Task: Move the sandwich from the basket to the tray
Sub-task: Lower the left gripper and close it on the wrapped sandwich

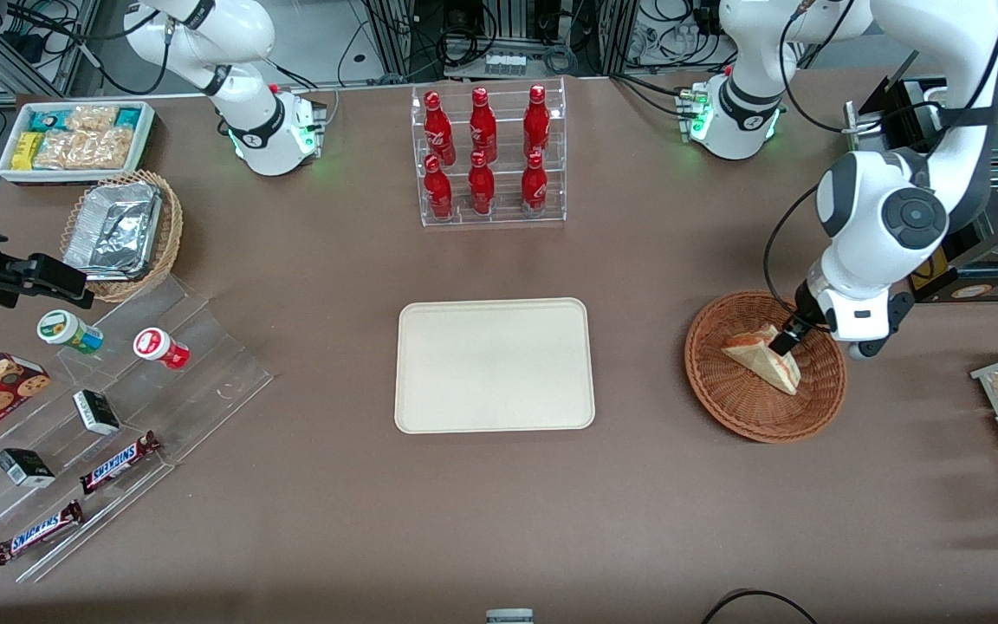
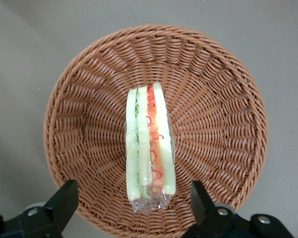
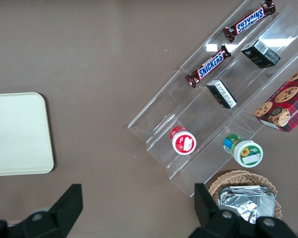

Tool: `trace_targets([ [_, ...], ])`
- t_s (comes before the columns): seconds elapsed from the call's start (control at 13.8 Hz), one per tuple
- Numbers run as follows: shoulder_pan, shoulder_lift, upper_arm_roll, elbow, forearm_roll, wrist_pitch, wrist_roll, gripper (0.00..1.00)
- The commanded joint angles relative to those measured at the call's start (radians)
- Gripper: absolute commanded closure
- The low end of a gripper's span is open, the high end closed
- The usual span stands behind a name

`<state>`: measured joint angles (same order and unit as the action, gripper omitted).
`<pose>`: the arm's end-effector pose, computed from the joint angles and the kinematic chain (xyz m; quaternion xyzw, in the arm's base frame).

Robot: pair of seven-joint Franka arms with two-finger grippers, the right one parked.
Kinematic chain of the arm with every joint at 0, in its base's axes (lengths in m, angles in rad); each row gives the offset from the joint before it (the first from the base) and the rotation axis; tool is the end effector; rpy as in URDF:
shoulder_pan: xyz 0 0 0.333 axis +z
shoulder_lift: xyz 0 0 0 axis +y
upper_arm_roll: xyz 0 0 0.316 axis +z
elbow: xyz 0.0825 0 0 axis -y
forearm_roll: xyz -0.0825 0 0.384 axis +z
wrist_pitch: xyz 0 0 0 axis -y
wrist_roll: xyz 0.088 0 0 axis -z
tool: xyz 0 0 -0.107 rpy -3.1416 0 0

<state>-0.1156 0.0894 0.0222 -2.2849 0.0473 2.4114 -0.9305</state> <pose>0.5260 -0.0490 0.3176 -0.9203 -0.3904 -0.0245 0.0058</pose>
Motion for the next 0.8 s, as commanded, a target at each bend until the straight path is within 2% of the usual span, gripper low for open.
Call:
trace_targets([
  [0.0,-0.007,0.010,0.001,-0.039,0.016,0.066,-0.030,0.00],
  [0.65,-0.010,0.116,0.001,-0.061,0.016,0.236,-0.080,0.01],
  [0.73,-0.010,0.119,0.001,-0.061,0.016,0.239,-0.080,0.04],
])
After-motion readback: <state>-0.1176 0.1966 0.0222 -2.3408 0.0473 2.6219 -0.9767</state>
